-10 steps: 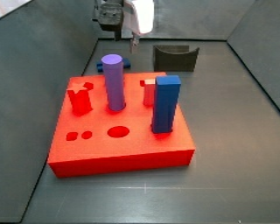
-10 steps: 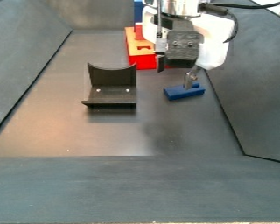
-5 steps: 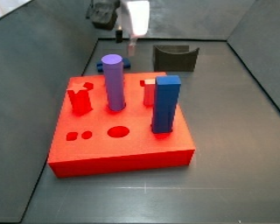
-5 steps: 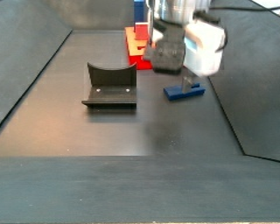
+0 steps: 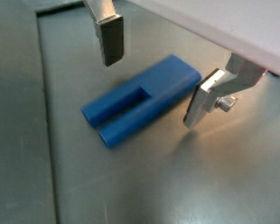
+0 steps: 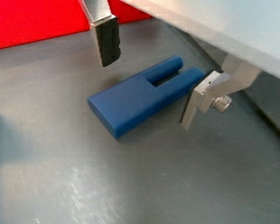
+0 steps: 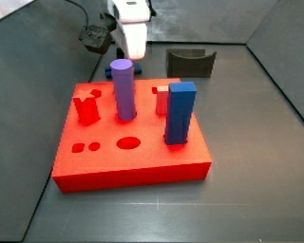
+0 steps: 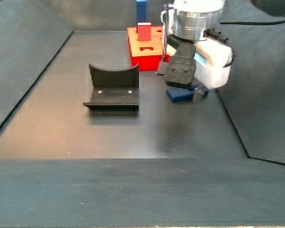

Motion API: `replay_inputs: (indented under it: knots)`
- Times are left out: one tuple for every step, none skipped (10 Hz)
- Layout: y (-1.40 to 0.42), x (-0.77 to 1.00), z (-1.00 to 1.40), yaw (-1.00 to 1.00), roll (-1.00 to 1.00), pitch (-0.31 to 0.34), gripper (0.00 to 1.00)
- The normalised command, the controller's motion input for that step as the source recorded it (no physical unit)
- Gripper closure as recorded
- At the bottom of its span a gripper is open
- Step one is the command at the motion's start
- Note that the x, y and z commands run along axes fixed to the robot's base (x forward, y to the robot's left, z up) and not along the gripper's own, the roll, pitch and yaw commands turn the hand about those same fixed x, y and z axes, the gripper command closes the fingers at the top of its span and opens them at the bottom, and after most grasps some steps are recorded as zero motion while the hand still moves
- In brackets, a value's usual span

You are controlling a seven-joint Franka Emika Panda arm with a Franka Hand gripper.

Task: Pick up the square-circle object. Move up. Rotate the square-circle object. Place the square-circle object on the fixture. Regrasp the square-circle object. Move to above the board. Insert the square-circle object.
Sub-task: Pick up the square-circle object.

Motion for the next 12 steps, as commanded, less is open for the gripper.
replay_inputs:
  knots:
    - [0.0,0.12,0.0,-0.37,-0.5,-0.326,0.0]
    - [0.0,0.14,0.0,-0.39,-0.5,-0.309,0.0]
    - [0.0,0.17,0.0,-0.35,-0.5,-0.306,0.0]
    - [0.06,0.23,0.0,-0.26,-0.5,-0.291,0.0]
    - [0.2,0.29,-0.22,-0.14,-0.44,-0.22,0.0]
    - [0.19,0.27,-0.35,-0.15,-0.37,-0.15,0.0]
    - [0.19,0.15,-0.41,-0.11,-0.36,-0.099,0.0]
    - [0.07,-0.06,-0.47,-0.01,-0.32,-0.146,0.0]
    - [0.0,-0.14,-0.41,0.0,-0.31,-0.19,0.0]
    - [0.0,-0.15,-0.42,0.0,-0.3,-0.197,0.0]
    - [0.06,-0.15,-0.45,0.0,-0.27,-0.214,0.0]
    - [-0.39,-0.12,0.0,0.0,0.21,-0.151,0.0]
